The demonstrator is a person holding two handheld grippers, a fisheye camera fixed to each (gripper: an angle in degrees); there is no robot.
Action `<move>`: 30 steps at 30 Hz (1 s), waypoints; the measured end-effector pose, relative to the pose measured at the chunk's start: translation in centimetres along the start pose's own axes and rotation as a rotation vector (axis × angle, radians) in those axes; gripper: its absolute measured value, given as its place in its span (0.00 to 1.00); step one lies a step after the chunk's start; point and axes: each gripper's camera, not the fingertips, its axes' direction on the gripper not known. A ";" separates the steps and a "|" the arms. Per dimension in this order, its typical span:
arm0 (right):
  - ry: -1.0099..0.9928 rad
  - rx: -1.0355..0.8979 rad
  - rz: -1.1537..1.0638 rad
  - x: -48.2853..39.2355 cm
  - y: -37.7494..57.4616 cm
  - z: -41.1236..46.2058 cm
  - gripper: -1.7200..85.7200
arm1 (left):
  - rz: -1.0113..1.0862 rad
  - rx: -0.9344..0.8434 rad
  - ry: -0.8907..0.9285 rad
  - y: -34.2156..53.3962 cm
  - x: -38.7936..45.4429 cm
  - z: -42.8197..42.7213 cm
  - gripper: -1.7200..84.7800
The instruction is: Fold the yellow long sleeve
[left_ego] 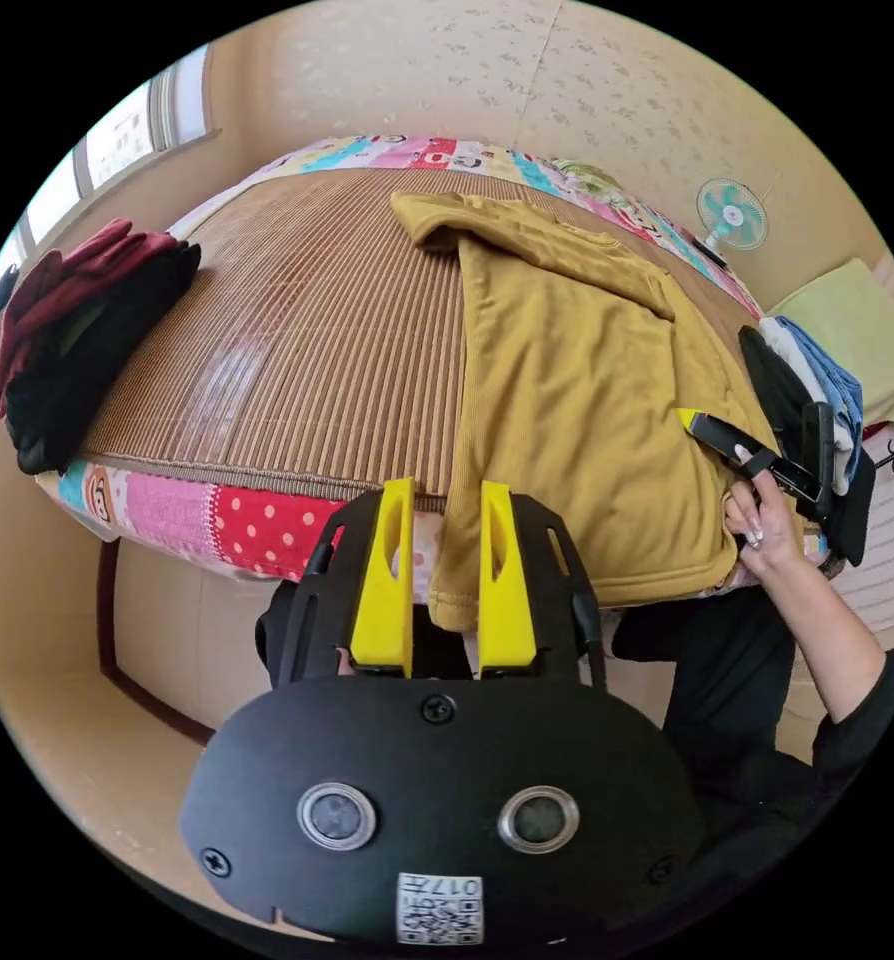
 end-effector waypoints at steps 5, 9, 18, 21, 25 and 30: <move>0.097 -0.033 -0.014 -1.4 4.0 -3.3 0.04 | 0.164 -0.335 0.015 -0.1 1.6 -0.7 0.04; -0.122 0.069 0.243 1.9 10.4 -10.7 0.06 | 0.103 -0.301 0.061 2.7 0.0 -3.2 0.05; -0.579 0.659 1.180 16.6 24.7 -20.1 0.12 | 0.048 -0.027 0.113 5.4 -0.9 -8.6 0.03; -0.433 0.720 1.163 15.5 22.5 -23.2 0.06 | 0.060 -0.014 0.130 4.6 -0.6 -9.4 0.04; 0.055 0.920 0.665 3.2 13.8 -31.1 0.05 | 0.014 0.048 0.274 5.1 -2.2 -11.3 0.05; 0.029 0.966 0.103 -12.3 -1.0 -27.6 0.04 | -0.010 0.082 0.364 6.3 -3.6 -11.8 0.06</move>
